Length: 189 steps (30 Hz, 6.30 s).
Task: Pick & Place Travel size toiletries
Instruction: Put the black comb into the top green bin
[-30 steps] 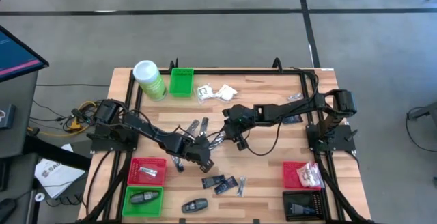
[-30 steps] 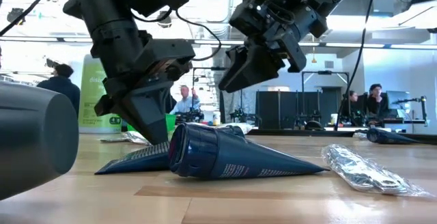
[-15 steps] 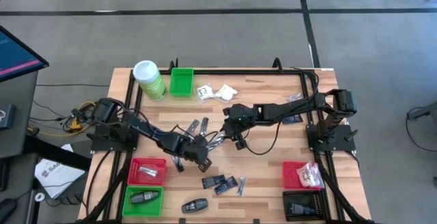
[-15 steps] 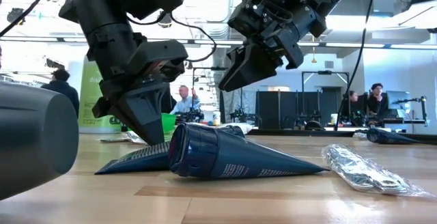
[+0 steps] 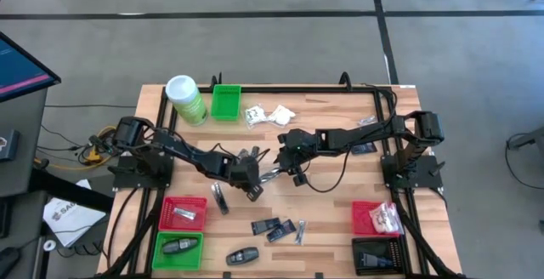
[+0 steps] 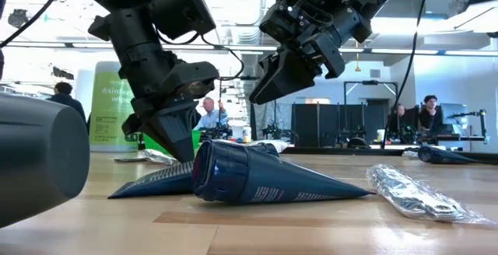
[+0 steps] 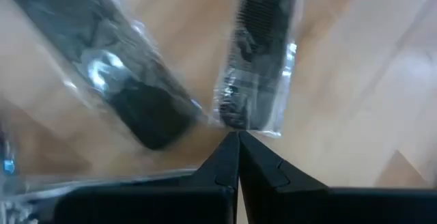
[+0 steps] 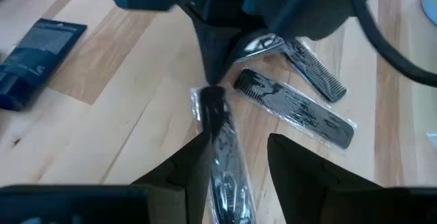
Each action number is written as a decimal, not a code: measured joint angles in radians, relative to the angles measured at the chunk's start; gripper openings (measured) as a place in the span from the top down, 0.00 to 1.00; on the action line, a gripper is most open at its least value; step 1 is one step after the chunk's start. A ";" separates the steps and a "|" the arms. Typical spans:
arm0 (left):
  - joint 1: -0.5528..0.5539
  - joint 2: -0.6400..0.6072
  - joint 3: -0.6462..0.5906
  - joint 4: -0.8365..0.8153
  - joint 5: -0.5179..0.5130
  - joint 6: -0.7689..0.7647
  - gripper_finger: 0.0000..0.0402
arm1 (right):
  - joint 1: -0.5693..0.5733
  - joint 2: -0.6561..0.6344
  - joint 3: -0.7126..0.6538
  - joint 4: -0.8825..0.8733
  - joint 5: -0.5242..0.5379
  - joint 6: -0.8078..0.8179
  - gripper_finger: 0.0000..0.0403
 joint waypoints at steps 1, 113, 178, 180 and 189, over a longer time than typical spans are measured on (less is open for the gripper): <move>0.009 0.000 0.000 -0.001 -0.001 0.011 1.00 | 0.000 0.000 0.000 0.000 0.000 0.007 0.66; -0.037 0.010 -0.081 0.278 -0.045 -0.144 1.00 | -0.116 0.049 -0.171 0.190 -0.036 0.347 0.47; -0.039 0.012 -0.083 0.262 -0.091 -0.110 1.00 | -0.176 0.261 0.102 -0.266 -0.499 0.435 0.47; -0.039 0.012 -0.083 0.262 -0.096 -0.110 1.00 | -0.166 0.261 0.102 -0.267 -0.506 0.439 0.47; -0.039 0.012 -0.084 0.262 -0.099 -0.110 1.00 | -0.135 0.263 0.100 -0.261 -0.528 0.450 0.47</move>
